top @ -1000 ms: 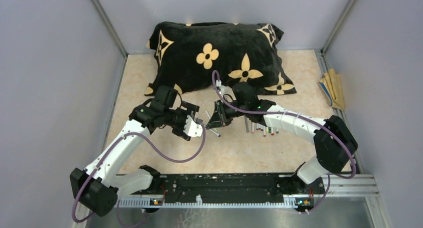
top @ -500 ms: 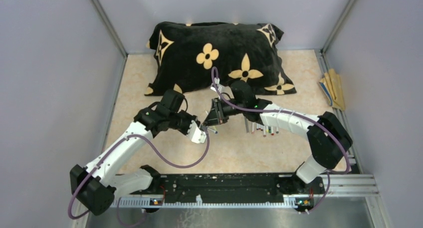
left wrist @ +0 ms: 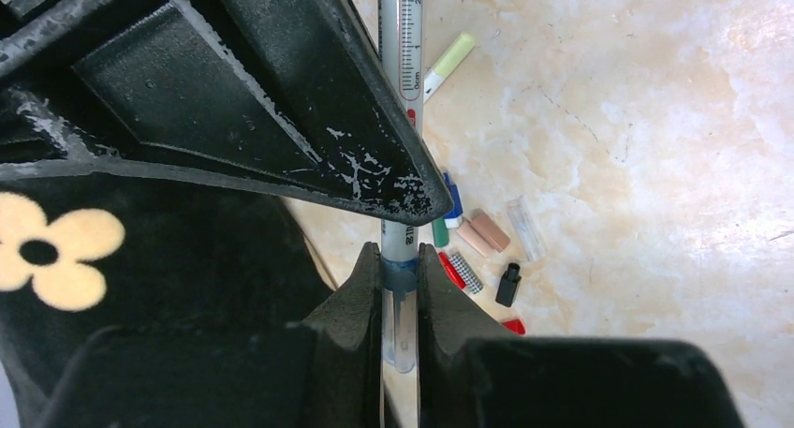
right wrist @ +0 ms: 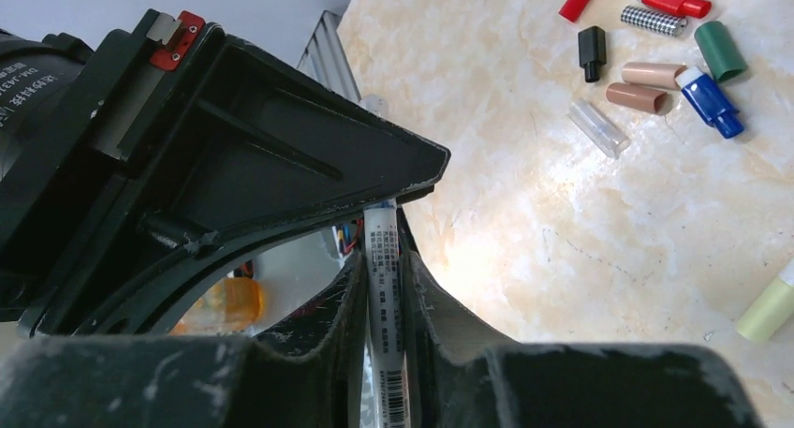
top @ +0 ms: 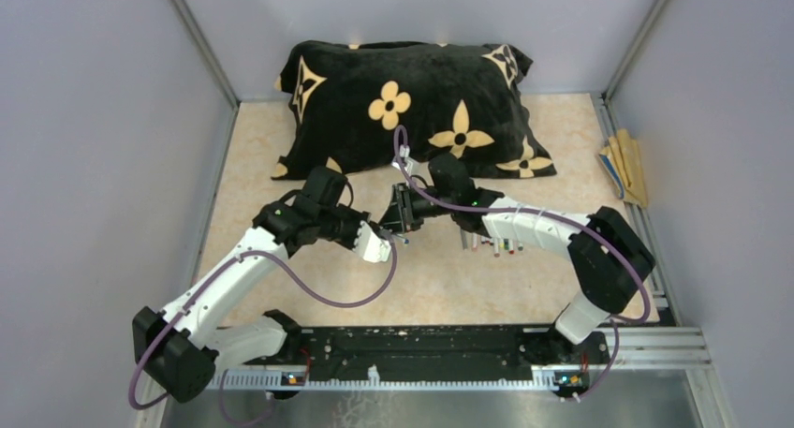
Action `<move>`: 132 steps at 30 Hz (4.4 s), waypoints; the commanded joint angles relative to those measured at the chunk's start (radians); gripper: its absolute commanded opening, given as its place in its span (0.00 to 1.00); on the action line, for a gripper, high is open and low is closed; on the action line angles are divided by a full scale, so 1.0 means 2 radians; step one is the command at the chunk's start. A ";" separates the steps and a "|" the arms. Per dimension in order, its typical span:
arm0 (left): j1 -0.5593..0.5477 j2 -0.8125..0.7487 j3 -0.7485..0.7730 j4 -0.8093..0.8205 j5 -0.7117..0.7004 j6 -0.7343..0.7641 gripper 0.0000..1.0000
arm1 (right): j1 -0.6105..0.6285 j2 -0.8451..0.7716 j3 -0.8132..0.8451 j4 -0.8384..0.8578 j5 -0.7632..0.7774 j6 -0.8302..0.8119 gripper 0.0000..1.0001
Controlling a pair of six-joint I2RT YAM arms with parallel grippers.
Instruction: Open the pen caps
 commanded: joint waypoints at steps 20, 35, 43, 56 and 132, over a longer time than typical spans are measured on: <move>-0.004 -0.010 0.028 -0.021 0.018 -0.052 0.85 | 0.000 -0.038 -0.031 0.071 -0.045 0.003 0.00; -0.005 -0.013 0.009 -0.017 -0.008 -0.021 0.16 | -0.016 -0.031 -0.044 0.107 -0.049 0.027 0.00; -0.004 -0.015 0.004 0.006 -0.019 -0.019 0.00 | -0.015 -0.029 -0.040 0.078 -0.032 0.015 0.00; 0.058 0.034 0.002 0.005 -0.065 0.004 0.00 | -0.016 -0.149 -0.106 -0.034 0.067 -0.052 0.00; 0.133 0.207 -0.064 0.143 0.035 -0.208 0.30 | 0.007 0.003 -0.200 0.055 0.599 -0.034 0.25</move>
